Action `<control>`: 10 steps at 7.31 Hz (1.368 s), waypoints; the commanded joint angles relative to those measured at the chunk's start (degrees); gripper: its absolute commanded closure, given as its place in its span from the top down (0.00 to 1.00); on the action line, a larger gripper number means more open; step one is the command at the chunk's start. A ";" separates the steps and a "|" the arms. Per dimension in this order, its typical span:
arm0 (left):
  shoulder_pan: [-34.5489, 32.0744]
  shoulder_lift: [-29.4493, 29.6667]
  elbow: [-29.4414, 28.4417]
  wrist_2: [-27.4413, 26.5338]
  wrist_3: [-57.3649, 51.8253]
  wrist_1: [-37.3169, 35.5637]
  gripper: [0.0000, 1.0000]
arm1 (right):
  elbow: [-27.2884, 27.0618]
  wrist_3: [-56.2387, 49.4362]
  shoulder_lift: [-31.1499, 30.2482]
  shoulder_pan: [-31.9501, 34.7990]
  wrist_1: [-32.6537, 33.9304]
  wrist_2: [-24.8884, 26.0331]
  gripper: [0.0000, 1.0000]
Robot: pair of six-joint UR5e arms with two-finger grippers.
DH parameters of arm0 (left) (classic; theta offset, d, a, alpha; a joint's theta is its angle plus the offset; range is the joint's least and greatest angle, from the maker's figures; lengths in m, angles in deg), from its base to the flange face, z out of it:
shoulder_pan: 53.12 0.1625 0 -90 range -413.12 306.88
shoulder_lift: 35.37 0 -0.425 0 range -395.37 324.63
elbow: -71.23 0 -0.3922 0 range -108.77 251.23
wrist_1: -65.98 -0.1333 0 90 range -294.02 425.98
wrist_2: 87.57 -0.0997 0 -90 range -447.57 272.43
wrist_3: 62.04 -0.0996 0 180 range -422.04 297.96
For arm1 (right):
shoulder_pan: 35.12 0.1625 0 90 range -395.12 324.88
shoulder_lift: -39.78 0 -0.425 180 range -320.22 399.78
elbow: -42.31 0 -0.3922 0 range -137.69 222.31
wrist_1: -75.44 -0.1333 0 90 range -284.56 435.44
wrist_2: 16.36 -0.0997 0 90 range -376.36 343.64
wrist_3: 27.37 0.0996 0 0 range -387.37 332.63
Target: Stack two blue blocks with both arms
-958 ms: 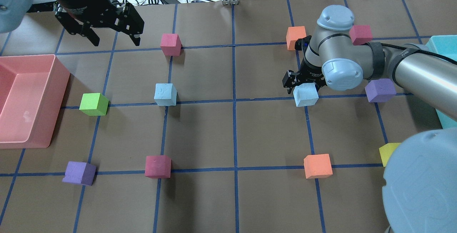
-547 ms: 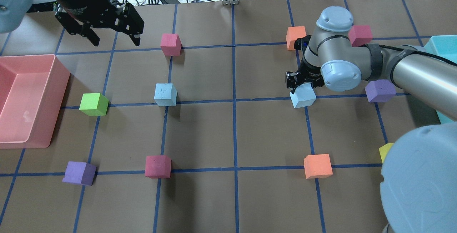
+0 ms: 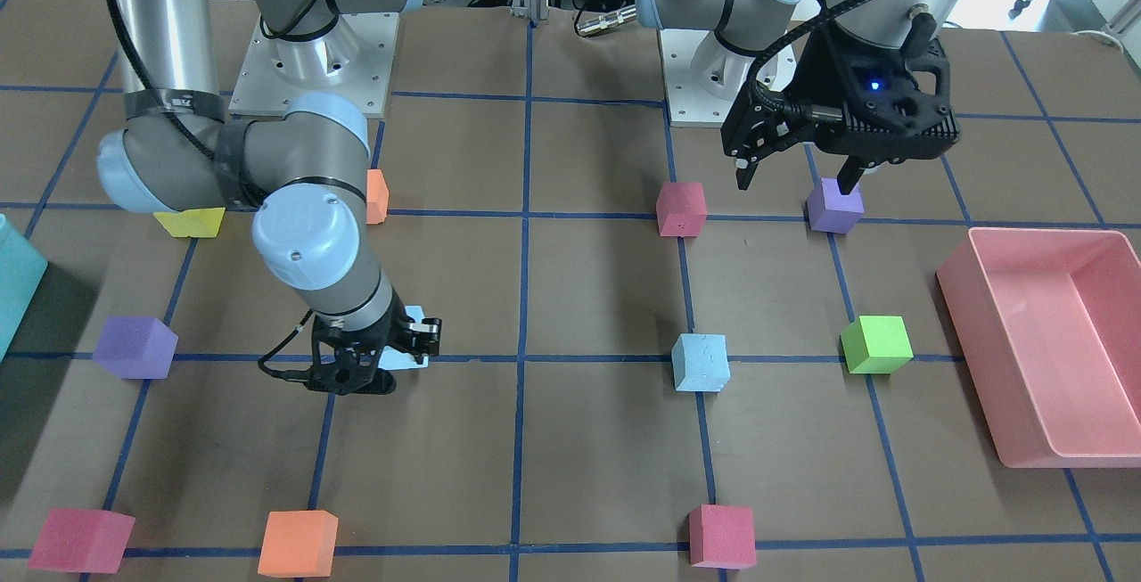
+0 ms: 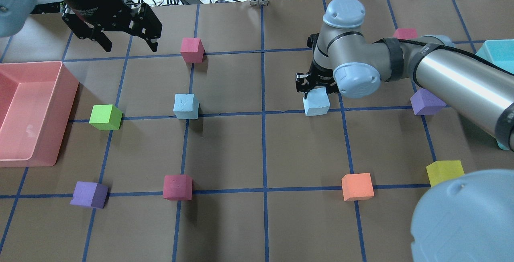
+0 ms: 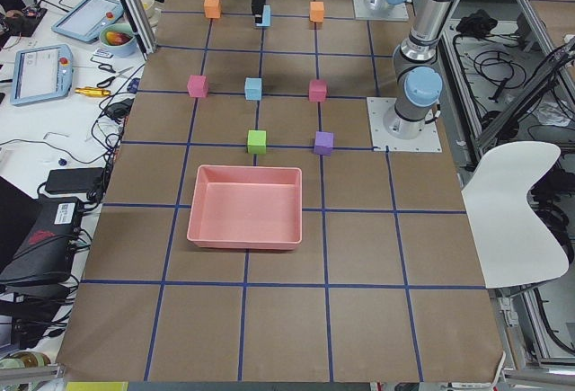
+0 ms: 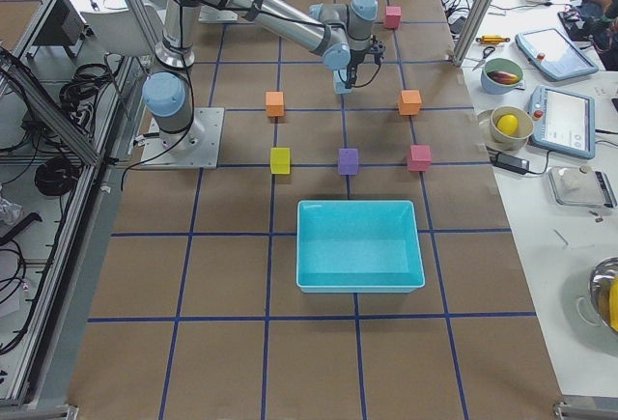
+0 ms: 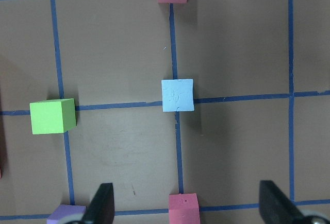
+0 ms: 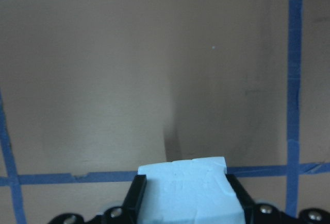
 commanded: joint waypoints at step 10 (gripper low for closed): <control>0.00 -0.01 0.01 0.00 -0.17 0.00 1.00 | 1.08 16.78 4.38 11.96 2.65 -3.08 0.00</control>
